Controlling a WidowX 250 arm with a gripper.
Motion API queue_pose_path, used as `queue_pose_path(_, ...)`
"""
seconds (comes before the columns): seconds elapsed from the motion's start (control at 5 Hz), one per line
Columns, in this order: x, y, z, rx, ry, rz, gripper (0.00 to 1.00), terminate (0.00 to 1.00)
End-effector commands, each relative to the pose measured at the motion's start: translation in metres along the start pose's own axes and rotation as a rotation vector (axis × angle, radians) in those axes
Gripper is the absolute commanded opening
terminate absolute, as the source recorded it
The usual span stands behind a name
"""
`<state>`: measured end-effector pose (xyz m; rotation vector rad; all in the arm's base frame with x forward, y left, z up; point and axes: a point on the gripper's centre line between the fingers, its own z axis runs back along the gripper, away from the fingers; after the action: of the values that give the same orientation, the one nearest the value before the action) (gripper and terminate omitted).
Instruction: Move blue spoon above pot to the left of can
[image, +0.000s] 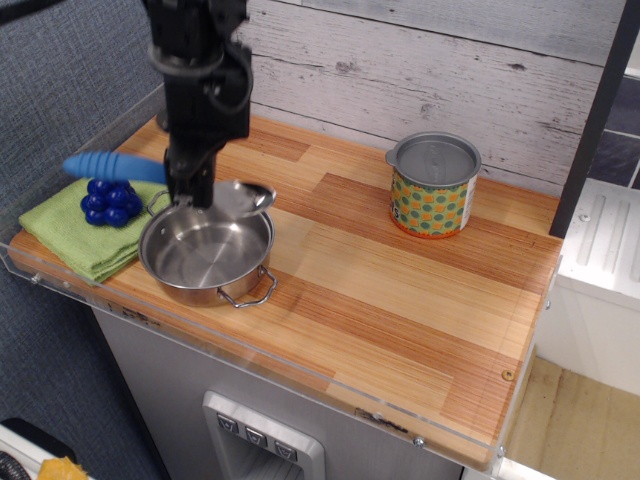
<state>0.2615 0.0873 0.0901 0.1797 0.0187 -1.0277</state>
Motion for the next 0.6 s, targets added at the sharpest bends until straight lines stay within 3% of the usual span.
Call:
queue_pose_path(0.0, 0.019, 0.032, 0.023, 0.049, -0.079, -0.144, 0.00, 0.00)
queue_pose_path(0.2, 0.026, 0.055, 0.010, 0.054, -0.104, -0.250, 0.00, 0.00)
queue_pose_path(0.4, 0.036, 0.077, -0.007, 0.061, -0.172, -0.263, 0.00, 0.00)
